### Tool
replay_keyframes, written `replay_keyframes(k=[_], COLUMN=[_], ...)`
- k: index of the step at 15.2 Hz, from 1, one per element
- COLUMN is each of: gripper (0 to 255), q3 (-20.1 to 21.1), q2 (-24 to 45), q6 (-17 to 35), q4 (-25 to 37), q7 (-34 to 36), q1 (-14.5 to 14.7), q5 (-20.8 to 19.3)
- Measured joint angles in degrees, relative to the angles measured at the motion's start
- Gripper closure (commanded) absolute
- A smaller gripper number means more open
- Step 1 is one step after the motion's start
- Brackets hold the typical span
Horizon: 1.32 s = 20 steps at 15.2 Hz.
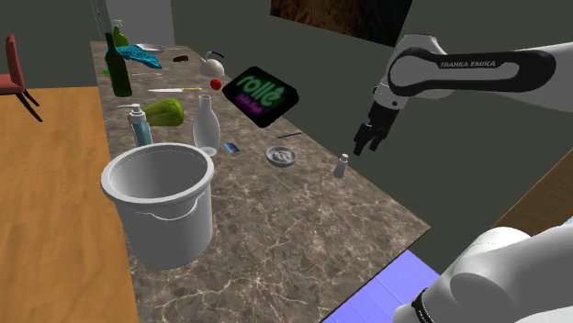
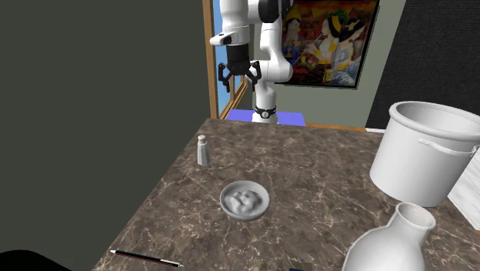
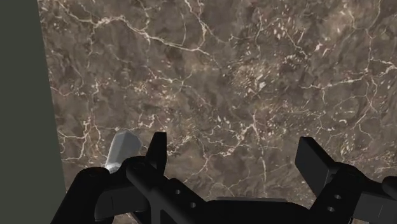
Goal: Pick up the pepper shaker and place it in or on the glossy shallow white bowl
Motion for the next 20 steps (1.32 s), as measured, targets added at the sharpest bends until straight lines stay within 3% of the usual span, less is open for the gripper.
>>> replay_keyframes(k=[7,15,20], gripper=[0,0,0], q3=[-5.56,-8.75,-8.61], q2=[14.44,31.69,34.73], q6=[6.71,11.12,14.20], q4=[7.09,18.30,17.94], q7=[-8.90,-18.53,-19.89], q1=[-0.66,-2.34,-2.60], q5=[1.81,7.82,9.25])
